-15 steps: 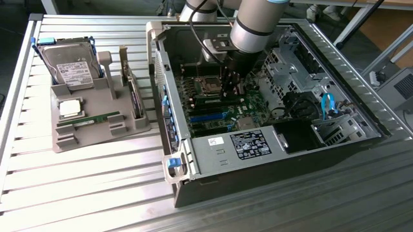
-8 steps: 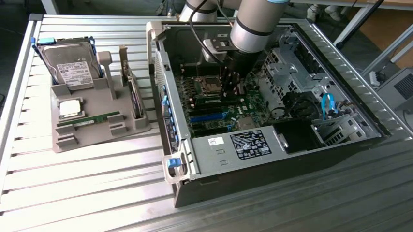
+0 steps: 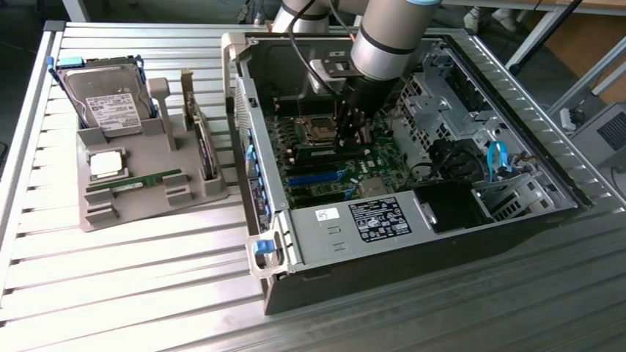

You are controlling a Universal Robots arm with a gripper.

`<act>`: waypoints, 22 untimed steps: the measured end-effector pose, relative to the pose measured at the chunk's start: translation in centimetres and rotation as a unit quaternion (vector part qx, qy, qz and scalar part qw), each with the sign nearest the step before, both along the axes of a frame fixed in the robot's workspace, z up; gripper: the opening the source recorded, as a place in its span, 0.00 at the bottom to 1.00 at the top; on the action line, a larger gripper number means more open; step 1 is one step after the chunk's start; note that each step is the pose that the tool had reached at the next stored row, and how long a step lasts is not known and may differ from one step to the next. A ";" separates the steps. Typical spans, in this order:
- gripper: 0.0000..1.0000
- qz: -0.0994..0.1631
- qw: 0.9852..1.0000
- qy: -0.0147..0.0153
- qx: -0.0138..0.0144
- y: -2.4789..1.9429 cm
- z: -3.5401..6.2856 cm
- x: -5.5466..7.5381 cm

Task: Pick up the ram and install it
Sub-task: 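Insert the ram into the slot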

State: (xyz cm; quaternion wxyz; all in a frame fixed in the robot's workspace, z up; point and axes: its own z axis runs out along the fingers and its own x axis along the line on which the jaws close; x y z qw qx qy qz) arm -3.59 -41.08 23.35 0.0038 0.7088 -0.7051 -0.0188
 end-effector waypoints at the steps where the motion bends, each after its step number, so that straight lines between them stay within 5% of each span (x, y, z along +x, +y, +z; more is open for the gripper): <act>1: 0.11 0.000 1.000 0.000 0.000 0.00 0.00 0.0; 15: 0.12 0.008 1.000 0.000 0.000 -0.11 -0.46 0.0; 16: 0.19 0.008 1.000 0.000 0.000 -0.11 -0.46 0.0; 18: 0.19 0.008 1.000 0.000 0.000 -0.11 1.66 0.0; 22: 0.19 0.008 1.000 0.000 0.000 -0.11 2.57 0.0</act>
